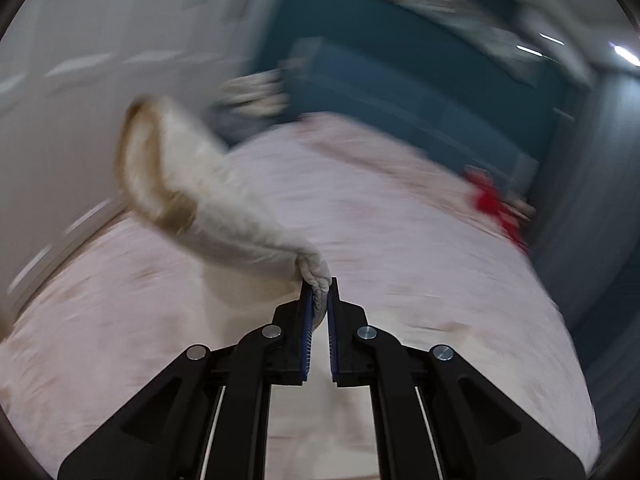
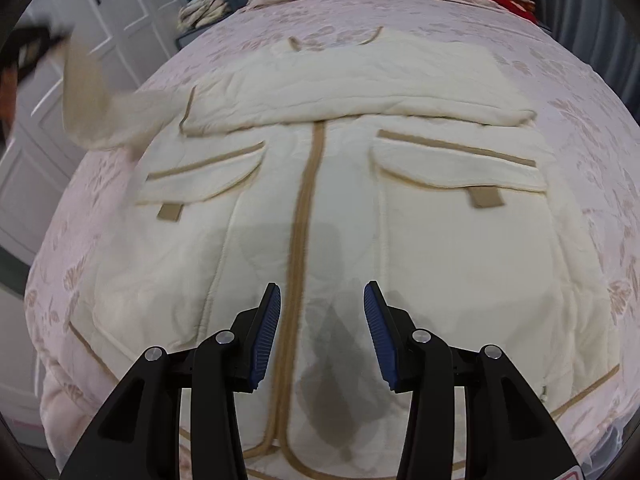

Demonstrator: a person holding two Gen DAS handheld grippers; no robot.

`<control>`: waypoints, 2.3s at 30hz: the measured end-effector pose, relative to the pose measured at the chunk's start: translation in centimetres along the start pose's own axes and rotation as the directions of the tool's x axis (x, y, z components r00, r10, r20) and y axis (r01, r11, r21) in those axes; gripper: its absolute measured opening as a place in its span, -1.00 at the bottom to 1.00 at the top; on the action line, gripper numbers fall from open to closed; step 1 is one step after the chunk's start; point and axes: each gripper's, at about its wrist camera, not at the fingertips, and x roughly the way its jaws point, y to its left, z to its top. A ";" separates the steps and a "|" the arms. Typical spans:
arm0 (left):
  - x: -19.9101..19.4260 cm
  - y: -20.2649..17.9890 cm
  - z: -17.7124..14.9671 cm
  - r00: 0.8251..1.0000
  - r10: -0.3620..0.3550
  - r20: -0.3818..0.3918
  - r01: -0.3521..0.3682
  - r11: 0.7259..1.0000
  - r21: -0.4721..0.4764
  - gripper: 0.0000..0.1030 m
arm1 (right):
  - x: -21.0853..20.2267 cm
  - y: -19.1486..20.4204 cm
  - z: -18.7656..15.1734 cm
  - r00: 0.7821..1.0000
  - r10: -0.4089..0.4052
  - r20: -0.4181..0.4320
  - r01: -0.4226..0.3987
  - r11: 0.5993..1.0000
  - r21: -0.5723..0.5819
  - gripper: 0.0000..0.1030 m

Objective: Fold large clothes

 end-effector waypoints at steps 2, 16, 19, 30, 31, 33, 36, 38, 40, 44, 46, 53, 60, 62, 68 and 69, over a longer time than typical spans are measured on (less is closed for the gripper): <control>0.8 -8.7 -1.7 0.991 -0.125 -0.041 0.129 0.987 0.092 -0.82 | -0.4 -1.1 0.1 1.000 -0.004 0.013 0.004 1.000 0.019 -0.16; 8.7 -13.0 -20.1 0.925 -0.111 -0.364 0.090 0.993 -0.072 0.65 | -2.6 -13.1 1.9 0.990 -0.111 0.090 0.094 0.980 0.174 0.11; 8.9 -7.4 -19.3 0.934 -0.068 -0.350 0.003 0.983 -0.183 0.63 | -2.1 -14.4 4.3 0.988 -0.090 0.123 0.063 0.976 0.210 0.11; 11.2 6.6 -17.5 0.930 -0.078 -0.359 -0.138 0.831 -0.539 0.43 | 3.5 -15.2 15.8 0.985 -0.004 0.175 -0.050 0.951 0.305 0.11; 11.4 7.1 -17.9 0.929 -0.095 -0.357 -0.136 0.811 -0.570 0.41 | 4.0 -15.3 16.4 0.985 0.005 0.171 -0.060 0.946 0.318 0.11; 12.0 8.3 -18.2 0.928 -0.122 -0.353 -0.133 0.776 -0.617 0.37 | 5.6 -15.7 17.5 0.988 0.032 0.152 -0.086 0.927 0.365 0.11; 12.3 9.0 -18.4 0.931 -0.153 -0.332 -0.116 0.738 -0.665 0.23 | 7.8 -16.5 18.4 0.990 0.071 0.123 -0.119 0.887 0.446 0.11; 12.7 9.4 -18.3 0.932 -0.171 -0.318 -0.102 0.721 -0.685 -0.09 | 9.1 -16.4 18.8 0.986 0.126 0.112 -0.164 0.866 0.472 -0.14; 12.5 9.5 -17.7 0.936 -0.175 -0.304 -0.094 0.710 -0.698 -0.36 | 9.3 -15.8 19.4 0.978 0.182 0.106 -0.210 0.867 0.452 -0.80; 11.0 8.6 -15.4 0.953 -0.176 -0.246 -0.039 0.736 -0.676 -0.79 | 3.5 -13.4 21.3 0.945 0.177 0.277 -0.261 0.917 0.303 -0.82; 10.3 7.7 -14.4 0.965 -0.137 -0.226 -0.033 0.785 -0.619 -0.81 | -0.5 -12.1 21.8 0.917 0.142 0.374 -0.229 0.953 0.200 -0.83; 13.1 5.4 -18.5 0.931 0.053 -0.360 -0.202 0.898 -0.390 -0.85 | 5.6 -13.1 19.0 0.976 -0.095 0.195 0.069 0.988 0.136 -0.83; 14.0 3.9 -20.3 0.911 0.167 -0.377 -0.260 0.942 -0.210 -0.84 | 10.4 -14.1 16.7 0.990 -0.101 0.095 0.086 0.985 0.149 -0.81; 14.3 3.2 -20.5 0.903 0.211 -0.375 -0.282 0.949 -0.144 -0.80 | 10.4 -14.5 17.2 0.993 -0.090 0.081 0.075 0.983 0.167 -0.81; 10.5 1.0 -18.5 0.890 0.325 -0.320 -0.342 0.940 0.003 -0.30 | 3.9 -13.8 17.1 0.962 -0.208 0.178 0.163 0.957 0.240 -0.43; 8.5 0.2 -17.6 0.897 0.361 -0.256 -0.365 0.930 0.034 -0.29 | 1.9 -12.8 16.6 0.945 -0.225 0.237 0.170 0.958 0.230 -0.43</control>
